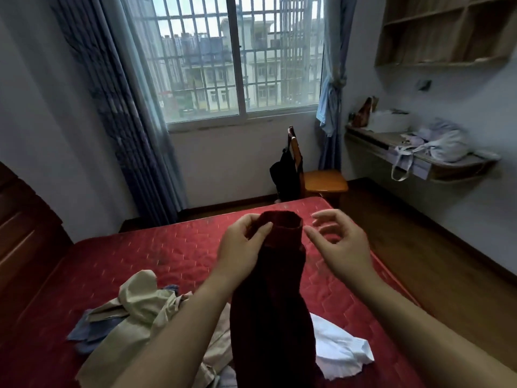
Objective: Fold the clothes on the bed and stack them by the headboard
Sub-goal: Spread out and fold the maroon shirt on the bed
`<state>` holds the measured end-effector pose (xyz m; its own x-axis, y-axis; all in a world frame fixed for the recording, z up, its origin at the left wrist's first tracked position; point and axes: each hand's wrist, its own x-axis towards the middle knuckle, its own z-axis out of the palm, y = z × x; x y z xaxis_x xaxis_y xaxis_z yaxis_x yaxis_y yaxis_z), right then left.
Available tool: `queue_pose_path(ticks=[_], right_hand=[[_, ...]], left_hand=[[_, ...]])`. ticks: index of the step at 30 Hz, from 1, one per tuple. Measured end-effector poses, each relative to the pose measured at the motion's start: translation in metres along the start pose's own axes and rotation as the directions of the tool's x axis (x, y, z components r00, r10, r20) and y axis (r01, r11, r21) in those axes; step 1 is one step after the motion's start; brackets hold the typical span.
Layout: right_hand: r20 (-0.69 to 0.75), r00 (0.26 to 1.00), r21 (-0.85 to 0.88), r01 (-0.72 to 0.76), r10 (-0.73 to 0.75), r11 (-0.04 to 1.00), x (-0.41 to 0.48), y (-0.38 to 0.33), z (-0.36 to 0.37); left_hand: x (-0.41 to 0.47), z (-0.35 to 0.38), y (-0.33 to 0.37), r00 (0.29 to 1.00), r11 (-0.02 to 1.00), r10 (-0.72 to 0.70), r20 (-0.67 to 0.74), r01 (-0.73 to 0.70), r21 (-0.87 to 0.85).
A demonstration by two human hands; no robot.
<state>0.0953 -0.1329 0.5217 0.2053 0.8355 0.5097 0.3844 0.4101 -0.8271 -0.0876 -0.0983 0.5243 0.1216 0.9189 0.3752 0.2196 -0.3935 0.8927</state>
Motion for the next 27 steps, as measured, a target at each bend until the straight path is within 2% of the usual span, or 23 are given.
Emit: queue_pose_path(ticks=[2, 4, 7, 9, 12, 14, 17, 20, 23, 25, 27], right_hand=[[0.107, 0.993, -0.03, 0.05, -0.047, 0.998, 0.016, -0.014, -0.004], [0.273, 0.962, 0.084, 0.003, -0.026, 0.996, 0.032, -0.034, -0.003], [0.351, 0.936, 0.172, -0.027, -0.036, 0.985, 0.043, -0.054, 0.002], [0.309, 0.948, 0.153, 0.026, -0.073, 0.988, 0.039, -0.06, 0.01], [0.099, 0.987, 0.202, 0.103, -0.125, 0.974, 0.03, -0.061, 0.029], [0.026, 0.993, 0.188, 0.108, -0.115, 0.976, 0.027, -0.059, 0.039], [0.028, 0.989, 0.108, 0.145, -0.149, 0.984, 0.028, -0.055, 0.043], [-0.037, 0.979, 0.052, 0.201, -0.199, 0.978, 0.033, -0.05, 0.038], [-0.06, 0.97, -0.088, 0.231, -0.236, 0.969, 0.037, -0.039, 0.031], [-0.021, 0.975, -0.169, 0.217, -0.223, 0.962, 0.038, -0.031, 0.023], [-0.041, 0.973, -0.221, 0.213, -0.227, 0.952, 0.038, -0.025, 0.013]], left_hand=[[0.011, -0.005, 0.02, 0.991, 0.992, 0.122, 0.046, -0.121, -0.026], [0.022, -0.01, 0.041, 0.973, 0.976, 0.216, 0.077, -0.212, -0.057], [0.035, -0.016, 0.062, 0.956, 0.948, 0.286, 0.059, -0.274, -0.161], [0.036, -0.019, 0.065, 0.958, 0.936, 0.286, 0.008, -0.278, -0.215], [0.03, -0.02, 0.056, 0.976, 0.941, 0.215, -0.019, -0.213, -0.262], [0.024, -0.02, 0.045, 0.986, 0.944, 0.165, -0.033, -0.167, -0.283], [0.016, -0.022, 0.028, 0.987, 0.962, 0.157, -0.034, -0.161, -0.22], [0.007, -0.02, 0.008, 0.991, 0.99, 0.133, 0.034, -0.131, -0.06], [-0.009, -0.003, -0.02, 0.992, 0.991, 0.09, 0.089, -0.098, 0.089], [-0.015, 0.009, -0.034, 0.995, 0.989, 0.084, 0.046, -0.089, 0.118], [-0.017, 0.019, -0.039, 0.997, 0.992, 0.081, 0.008, -0.081, 0.096]])
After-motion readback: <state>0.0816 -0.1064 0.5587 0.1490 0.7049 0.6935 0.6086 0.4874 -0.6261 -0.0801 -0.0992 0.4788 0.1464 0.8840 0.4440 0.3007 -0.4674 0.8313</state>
